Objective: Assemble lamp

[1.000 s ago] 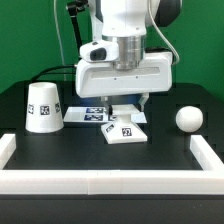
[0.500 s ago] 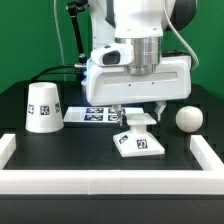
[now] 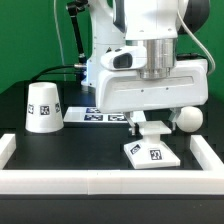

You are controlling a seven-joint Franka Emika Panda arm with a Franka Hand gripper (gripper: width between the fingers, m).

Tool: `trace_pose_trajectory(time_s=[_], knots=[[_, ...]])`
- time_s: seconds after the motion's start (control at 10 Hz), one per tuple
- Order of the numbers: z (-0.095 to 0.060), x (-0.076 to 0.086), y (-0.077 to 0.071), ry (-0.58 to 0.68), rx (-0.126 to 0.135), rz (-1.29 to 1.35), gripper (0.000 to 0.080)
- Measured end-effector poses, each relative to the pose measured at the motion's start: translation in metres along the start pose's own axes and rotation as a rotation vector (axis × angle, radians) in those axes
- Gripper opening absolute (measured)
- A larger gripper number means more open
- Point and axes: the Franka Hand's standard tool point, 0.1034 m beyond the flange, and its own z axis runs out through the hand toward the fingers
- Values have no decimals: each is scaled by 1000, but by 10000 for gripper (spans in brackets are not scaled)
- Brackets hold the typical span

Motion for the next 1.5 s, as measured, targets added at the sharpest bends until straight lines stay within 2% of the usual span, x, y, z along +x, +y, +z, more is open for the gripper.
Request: trace_pose_trajectory(time_s=[0.4, 0.8, 1.2, 1.5], knots=[[3, 33, -15, 46, 4, 25, 537], [6, 62, -19, 78, 10, 57, 537], [4, 70, -23, 43, 25, 125, 537], [5, 71, -26, 40, 24, 131, 537]])
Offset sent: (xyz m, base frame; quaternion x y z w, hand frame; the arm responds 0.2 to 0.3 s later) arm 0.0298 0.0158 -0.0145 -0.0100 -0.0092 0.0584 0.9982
